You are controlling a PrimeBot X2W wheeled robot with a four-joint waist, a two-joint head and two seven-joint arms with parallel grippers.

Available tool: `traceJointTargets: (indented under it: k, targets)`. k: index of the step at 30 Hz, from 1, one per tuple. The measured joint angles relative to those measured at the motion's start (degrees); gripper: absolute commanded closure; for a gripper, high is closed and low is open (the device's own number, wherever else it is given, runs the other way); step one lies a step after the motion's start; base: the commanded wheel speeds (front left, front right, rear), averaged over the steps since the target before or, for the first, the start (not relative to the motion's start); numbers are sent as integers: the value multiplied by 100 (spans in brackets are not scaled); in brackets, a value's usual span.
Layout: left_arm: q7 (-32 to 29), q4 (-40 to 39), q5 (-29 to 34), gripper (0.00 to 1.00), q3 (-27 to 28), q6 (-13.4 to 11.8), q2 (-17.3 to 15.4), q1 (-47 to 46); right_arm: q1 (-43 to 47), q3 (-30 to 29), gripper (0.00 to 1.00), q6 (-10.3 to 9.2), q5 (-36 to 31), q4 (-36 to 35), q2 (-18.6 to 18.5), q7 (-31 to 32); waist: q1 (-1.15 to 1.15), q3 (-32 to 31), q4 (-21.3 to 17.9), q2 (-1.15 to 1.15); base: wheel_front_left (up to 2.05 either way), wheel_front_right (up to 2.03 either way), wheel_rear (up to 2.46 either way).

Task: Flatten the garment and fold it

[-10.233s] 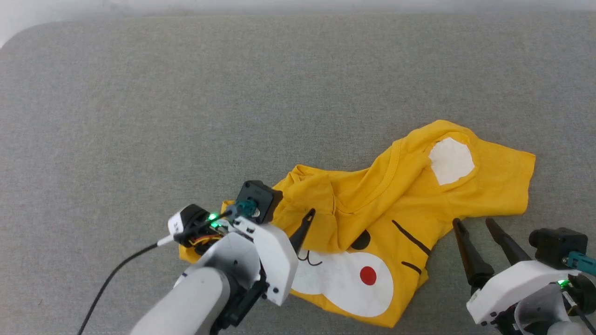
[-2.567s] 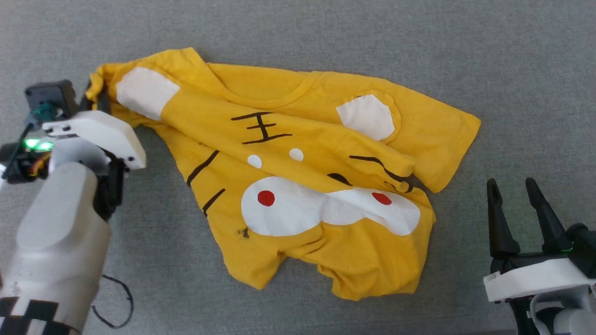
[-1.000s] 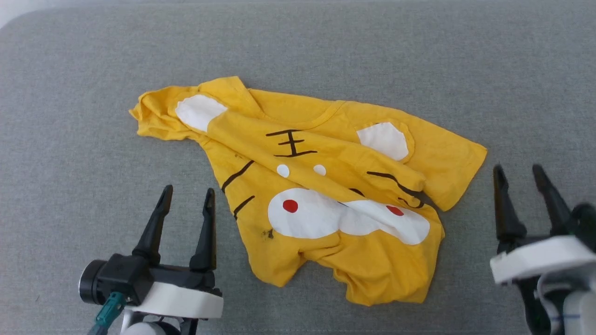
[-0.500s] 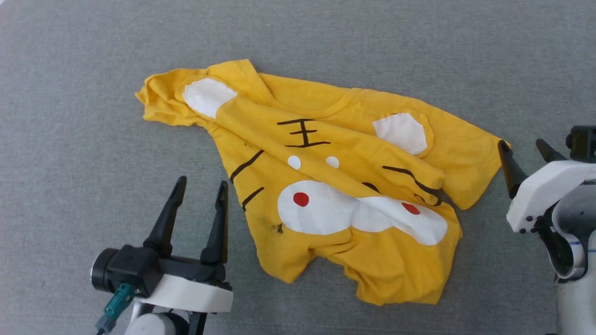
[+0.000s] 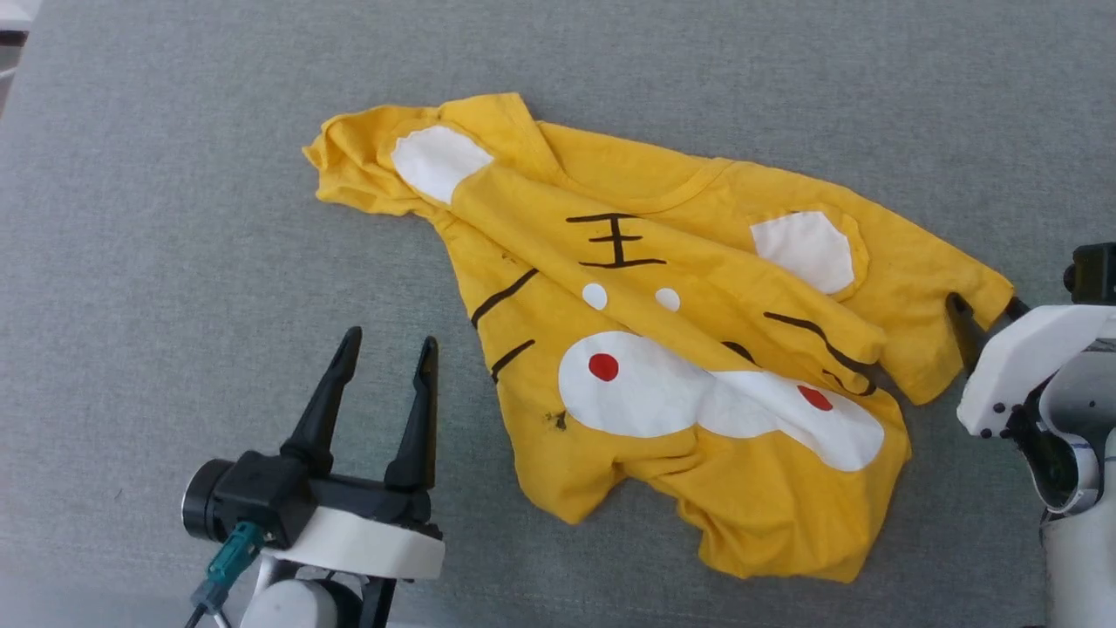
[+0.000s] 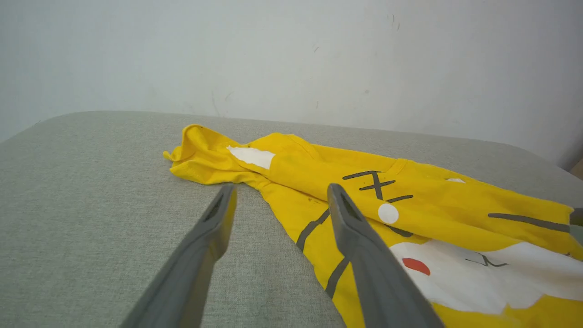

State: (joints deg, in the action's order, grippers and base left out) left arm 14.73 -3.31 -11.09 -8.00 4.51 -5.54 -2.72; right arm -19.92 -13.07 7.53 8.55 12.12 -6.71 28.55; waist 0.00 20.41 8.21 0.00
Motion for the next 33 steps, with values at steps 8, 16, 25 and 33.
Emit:
traceJointTargets:
  k: [8, 16, 25, 33]
  targets:
    - [0, 22, 7, 0, 64, 40, 53, 0, -132, 30, 100, 1, -19, 80, 21, -142, 0, -73, -8, 0, 0, 0, 0]
    - [0, 8, 9, 0, 99, 53, 121, -1, -368, -101, 100, 2, -179, -186, -434, -44, 0, -23, -28, 0, 0, 0, 0]
    - [0, 31, 9, 0, 88, 121, 171, -81, -672, -635, 100, 3, -833, -9, -1215, -323, 0, 212, 111, 0, 0, 0, 0]
    - [0, 81, 12, 0, 108, 149, 178, -191, -927, -1095, 0, 8, -1461, 573, -1216, -955, 1, 348, 251, 0, 0, 0, 0]
